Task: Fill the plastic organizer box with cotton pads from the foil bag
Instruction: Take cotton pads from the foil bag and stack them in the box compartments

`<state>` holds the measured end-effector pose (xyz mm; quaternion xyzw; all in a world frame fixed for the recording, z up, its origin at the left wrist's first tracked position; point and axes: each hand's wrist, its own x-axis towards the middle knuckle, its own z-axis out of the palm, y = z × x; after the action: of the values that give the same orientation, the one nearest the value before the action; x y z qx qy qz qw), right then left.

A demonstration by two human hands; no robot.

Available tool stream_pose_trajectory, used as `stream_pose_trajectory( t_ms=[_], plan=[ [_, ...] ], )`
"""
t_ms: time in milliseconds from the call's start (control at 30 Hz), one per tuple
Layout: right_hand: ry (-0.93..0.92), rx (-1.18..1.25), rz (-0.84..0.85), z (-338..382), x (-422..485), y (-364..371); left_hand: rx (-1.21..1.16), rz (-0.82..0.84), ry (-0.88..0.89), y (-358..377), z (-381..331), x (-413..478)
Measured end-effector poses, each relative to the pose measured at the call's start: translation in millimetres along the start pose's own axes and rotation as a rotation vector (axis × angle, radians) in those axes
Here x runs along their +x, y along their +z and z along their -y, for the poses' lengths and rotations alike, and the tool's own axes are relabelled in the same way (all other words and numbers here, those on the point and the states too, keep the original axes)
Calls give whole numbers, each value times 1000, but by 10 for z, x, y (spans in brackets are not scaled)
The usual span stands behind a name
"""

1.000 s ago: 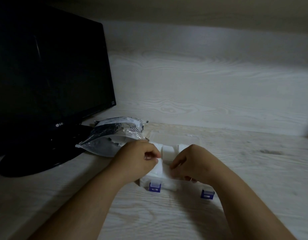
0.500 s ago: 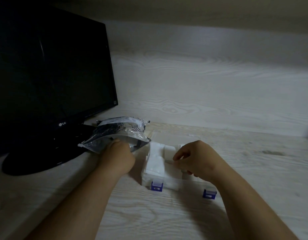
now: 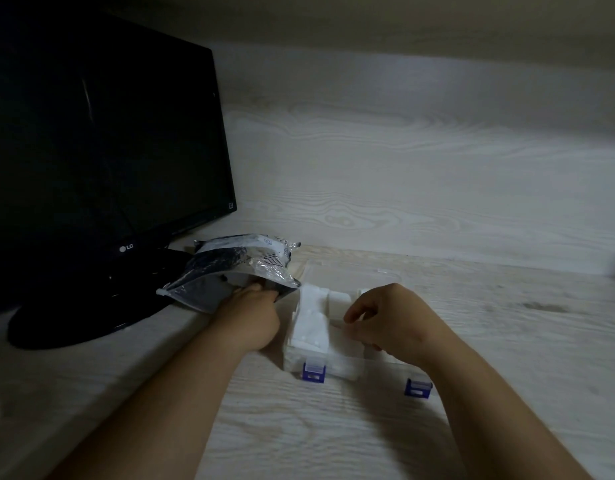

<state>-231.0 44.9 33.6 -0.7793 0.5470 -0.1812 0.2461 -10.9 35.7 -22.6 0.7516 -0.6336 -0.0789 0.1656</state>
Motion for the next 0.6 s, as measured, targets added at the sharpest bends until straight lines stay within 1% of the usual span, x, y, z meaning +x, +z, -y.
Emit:
stream_pose_trajectory(
  t_ms=[100, 333, 600],
  plan=[
    [-4, -16, -2, 5, -4, 1, 24, -1, -36, 3, -19, 17],
    [8, 3, 10, 9, -2, 9, 49, 9, -42, -19, -31, 10],
    [6, 13, 20, 6, 7, 18, 2, -21, -84, -35, -70, -6]
  ],
)
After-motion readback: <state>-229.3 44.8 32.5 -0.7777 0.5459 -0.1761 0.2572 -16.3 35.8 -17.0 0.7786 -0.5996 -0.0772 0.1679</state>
